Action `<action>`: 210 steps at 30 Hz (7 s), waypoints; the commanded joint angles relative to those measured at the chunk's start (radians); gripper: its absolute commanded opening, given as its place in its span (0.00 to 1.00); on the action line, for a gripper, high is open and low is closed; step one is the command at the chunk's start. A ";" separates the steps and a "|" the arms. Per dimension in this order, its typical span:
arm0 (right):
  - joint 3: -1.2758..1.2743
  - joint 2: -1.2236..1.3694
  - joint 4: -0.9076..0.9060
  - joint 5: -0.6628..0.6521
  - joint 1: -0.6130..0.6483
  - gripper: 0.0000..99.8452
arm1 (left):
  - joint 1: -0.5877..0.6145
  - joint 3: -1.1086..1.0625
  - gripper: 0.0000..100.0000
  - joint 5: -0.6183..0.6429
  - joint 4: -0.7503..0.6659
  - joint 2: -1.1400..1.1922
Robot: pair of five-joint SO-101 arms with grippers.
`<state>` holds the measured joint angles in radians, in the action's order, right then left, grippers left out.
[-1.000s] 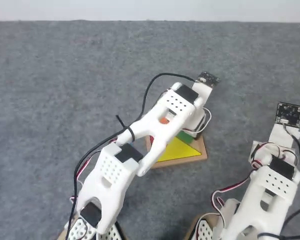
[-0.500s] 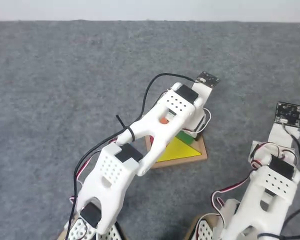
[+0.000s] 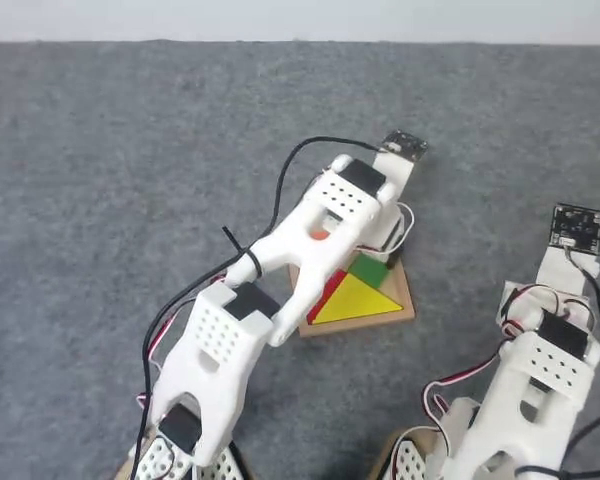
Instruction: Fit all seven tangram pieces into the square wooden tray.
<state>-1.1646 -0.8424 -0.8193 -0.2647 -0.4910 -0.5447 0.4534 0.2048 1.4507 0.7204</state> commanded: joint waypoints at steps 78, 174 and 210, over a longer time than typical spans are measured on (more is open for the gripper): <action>-0.032 -0.030 0.016 -0.012 0.145 0.01 | 0.675 -0.535 0.15 -0.334 0.158 -1.000; -0.066 -0.039 -0.005 -0.087 -0.150 0.01 | 0.333 -1.191 0.20 -0.620 -0.311 -1.086; -0.066 -0.039 -0.004 -0.087 -0.130 0.01 | 0.336 -0.897 0.02 -0.686 -0.307 -0.585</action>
<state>-1.2474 -0.8439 -0.8439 -0.3414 -0.6306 -0.2117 -0.5240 -0.4626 1.0825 0.1389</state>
